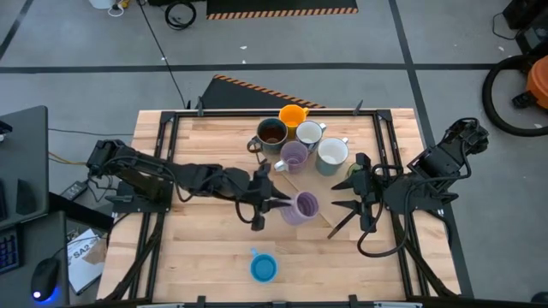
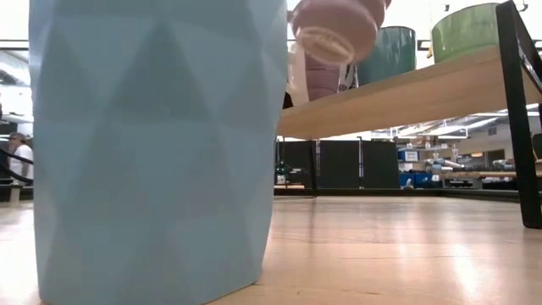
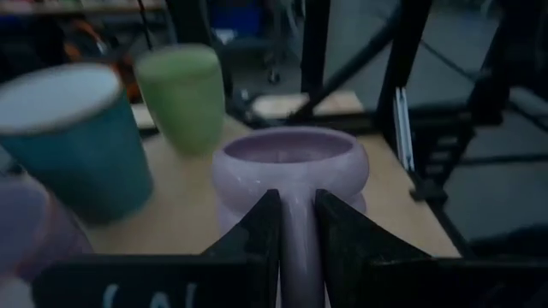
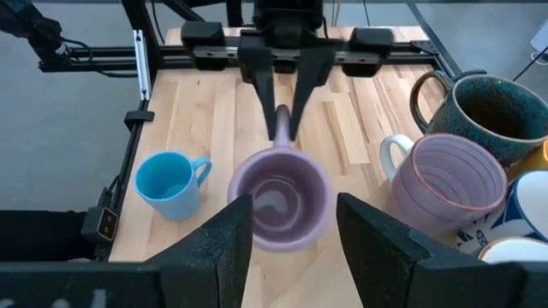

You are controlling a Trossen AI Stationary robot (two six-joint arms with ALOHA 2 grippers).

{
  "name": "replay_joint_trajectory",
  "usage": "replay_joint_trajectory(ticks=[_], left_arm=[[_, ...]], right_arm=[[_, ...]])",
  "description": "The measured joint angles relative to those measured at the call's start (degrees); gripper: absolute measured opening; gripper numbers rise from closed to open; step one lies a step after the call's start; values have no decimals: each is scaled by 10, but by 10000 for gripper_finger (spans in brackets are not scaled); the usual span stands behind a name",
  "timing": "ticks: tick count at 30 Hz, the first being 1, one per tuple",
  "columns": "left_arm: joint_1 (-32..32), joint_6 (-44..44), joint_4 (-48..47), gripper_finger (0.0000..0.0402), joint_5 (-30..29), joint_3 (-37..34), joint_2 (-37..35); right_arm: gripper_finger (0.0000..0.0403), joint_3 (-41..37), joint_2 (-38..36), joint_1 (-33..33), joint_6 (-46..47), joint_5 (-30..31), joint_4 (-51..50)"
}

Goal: Place coffee mugs
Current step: Put the purple mug on the shelf

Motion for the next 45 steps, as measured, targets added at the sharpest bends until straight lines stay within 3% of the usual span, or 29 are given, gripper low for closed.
replay_joint_trajectory(ticks=[12,19,37,45], left_arm=[[28,29,125,61,-19,0,42],[27,44,185,61,-83,0,72],[33,70,299,61,-92,0,126],[38,70,300,61,-93,0,125]], right_arm=[[176,0,0,0,-7,0,12],[176,0,0,0,-8,0,13],[176,0,0,0,-12,-11,23],[176,-20,22,10,-10,-36,2]])
